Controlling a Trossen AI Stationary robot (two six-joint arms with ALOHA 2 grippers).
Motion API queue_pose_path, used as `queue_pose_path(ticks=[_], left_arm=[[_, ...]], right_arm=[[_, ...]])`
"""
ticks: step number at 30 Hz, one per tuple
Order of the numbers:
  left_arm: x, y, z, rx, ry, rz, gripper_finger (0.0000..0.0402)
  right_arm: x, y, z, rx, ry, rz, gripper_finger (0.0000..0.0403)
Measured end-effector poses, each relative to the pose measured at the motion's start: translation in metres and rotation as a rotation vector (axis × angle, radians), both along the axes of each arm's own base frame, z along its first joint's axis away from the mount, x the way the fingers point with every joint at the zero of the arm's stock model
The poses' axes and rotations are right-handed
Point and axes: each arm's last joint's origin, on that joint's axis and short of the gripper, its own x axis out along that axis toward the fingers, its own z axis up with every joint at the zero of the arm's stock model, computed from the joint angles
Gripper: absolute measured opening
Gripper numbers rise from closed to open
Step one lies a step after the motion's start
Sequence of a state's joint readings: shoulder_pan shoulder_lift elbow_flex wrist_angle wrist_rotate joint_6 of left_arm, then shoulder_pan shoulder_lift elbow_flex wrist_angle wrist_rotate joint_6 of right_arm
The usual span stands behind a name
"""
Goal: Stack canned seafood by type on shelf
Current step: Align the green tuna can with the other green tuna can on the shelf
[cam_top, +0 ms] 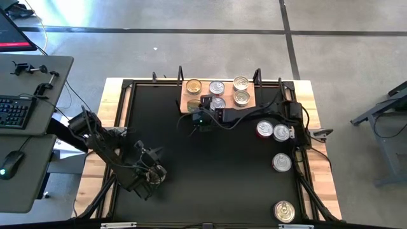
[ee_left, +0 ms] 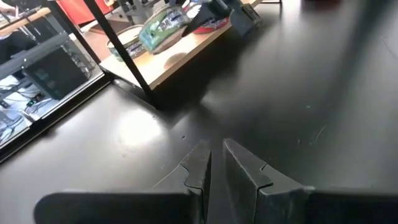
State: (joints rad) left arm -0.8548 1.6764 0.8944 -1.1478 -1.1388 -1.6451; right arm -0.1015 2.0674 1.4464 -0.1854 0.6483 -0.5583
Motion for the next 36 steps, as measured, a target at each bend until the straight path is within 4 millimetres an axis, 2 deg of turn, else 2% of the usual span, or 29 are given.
queue_pose_path(ticks=[5, 15, 22, 29, 36], left_arm=[[0.0, 0.0, 0.0, -0.001, -0.002, 0.0, 0.0035], [0.001, -0.001, -0.001, -0.012, -0.013, -0.001, 0.0035], [0.003, -0.003, -0.001, -0.009, -0.001, -0.02, 0.0035], [0.003, -0.003, -0.001, -0.01, -0.001, -0.02, 0.0035], [0.003, -0.003, -0.001, -0.009, -0.001, -0.02, 0.0035]], right_arm=[[0.0, -0.007, -0.002, 0.028, -0.015, -0.016, 0.0181], [0.002, -0.012, -0.001, 0.145, -0.08, 0.033, 0.0197], [0.003, -0.013, -0.001, 0.197, -0.14, 0.001, 0.0235], [0.005, -0.014, 0.003, 0.202, -0.207, -0.03, 0.024], [0.007, -0.009, 0.001, 0.315, -0.206, 0.067, 0.024]])
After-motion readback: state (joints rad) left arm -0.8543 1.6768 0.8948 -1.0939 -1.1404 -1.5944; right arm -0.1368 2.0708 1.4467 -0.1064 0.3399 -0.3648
